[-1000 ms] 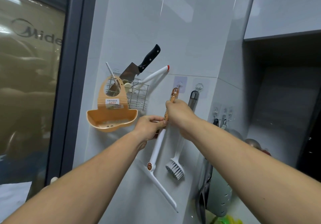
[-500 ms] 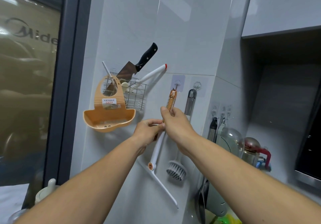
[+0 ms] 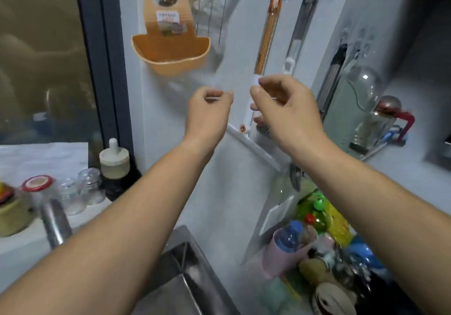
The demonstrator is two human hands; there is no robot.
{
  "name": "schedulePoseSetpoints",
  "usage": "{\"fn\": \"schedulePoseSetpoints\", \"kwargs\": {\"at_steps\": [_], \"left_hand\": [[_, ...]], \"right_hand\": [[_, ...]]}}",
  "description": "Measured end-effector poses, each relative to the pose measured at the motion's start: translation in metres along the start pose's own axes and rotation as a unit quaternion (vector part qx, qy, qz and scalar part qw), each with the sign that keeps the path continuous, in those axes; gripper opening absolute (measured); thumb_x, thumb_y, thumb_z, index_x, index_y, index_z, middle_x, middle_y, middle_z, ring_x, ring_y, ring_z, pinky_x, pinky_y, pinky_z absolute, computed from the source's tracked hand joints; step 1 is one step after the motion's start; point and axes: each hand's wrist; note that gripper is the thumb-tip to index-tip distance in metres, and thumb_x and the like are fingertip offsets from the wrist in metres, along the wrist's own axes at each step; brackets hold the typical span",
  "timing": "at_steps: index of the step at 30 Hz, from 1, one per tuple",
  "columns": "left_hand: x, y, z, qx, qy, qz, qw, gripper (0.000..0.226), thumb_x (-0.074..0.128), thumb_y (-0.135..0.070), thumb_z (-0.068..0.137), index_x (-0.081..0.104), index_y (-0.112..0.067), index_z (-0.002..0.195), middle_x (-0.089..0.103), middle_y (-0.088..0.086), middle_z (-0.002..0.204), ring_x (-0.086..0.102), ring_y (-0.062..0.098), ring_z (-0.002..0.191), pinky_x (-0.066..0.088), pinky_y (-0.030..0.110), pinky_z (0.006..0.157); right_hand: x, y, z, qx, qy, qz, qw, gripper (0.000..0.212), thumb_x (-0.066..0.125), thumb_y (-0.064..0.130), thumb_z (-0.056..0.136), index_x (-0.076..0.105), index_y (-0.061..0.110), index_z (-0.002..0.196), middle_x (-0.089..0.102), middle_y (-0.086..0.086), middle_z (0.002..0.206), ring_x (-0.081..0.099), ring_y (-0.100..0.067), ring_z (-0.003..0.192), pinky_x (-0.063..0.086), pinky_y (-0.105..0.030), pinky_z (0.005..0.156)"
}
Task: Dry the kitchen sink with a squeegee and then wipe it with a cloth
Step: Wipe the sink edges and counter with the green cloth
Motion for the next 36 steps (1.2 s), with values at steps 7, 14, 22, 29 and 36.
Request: {"fn": "schedulePoseSetpoints", "kwargs": {"at_steps": [7,14,22,29,36], "left_hand": [[-0.036,0.130,-0.133,-0.159,0.041,0.099,0.981,0.016,0.061,-0.031,0.093,0.060,-0.018,0.085,0.071,0.008,0.097,0.069,0.029,0.097,0.053,0.051,0.093],[-0.068,0.262,-0.225,-0.308,0.127,0.223,0.916,0.026,0.057,-0.030,0.096,0.057,-0.007,0.084,0.057,0.006,0.078,0.056,0.019,0.072,0.044,0.025,0.063],[-0.072,0.368,-0.245,-0.317,0.096,0.320,0.888,0.023,0.051,-0.032,0.100,0.060,-0.010,0.100,0.063,-0.001,0.087,0.058,0.020,0.082,0.044,0.032,0.075],[-0.064,0.402,-0.230,-0.299,0.054,0.313,0.900,0.031,0.049,-0.035,0.102,0.059,-0.013,0.122,0.064,0.005,0.116,0.060,0.022,0.104,0.046,0.036,0.097],[-0.048,0.409,-0.233,-0.250,0.120,0.347,0.896,0.035,0.041,-0.028,0.105,0.057,-0.015,0.133,0.055,0.004,0.138,0.050,0.019,0.126,0.038,0.035,0.110]], "right_hand": [[0.012,-0.105,-0.149,0.137,0.179,-0.050,0.973,0.017,0.063,0.036,0.082,0.071,0.022,0.081,0.073,-0.003,0.077,0.070,-0.023,0.073,0.059,-0.044,0.069],[0.006,-0.273,-0.273,0.260,0.361,-0.265,0.856,0.023,0.054,0.032,0.096,0.064,0.021,0.080,0.063,0.009,0.075,0.061,-0.018,0.076,0.041,-0.020,0.062],[0.003,-0.382,-0.325,0.185,0.332,-0.474,0.794,0.047,0.052,0.046,0.093,0.059,0.009,0.122,0.057,-0.018,0.126,0.050,-0.034,0.113,0.039,-0.039,0.092],[0.030,-0.399,-0.325,0.043,0.406,-0.375,0.832,0.050,0.046,0.047,0.092,0.056,0.021,0.134,0.048,-0.004,0.142,0.036,-0.027,0.130,0.027,-0.039,0.108],[0.053,-0.432,-0.298,0.001,0.491,-0.321,0.810,0.050,0.032,0.052,0.099,0.036,0.043,0.149,0.015,0.007,0.165,-0.001,-0.021,0.152,0.007,-0.050,0.120]]}}
Point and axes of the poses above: each hand's wrist, its own z-axis towards the middle knuckle, its own x-axis out of the palm, y = z × x
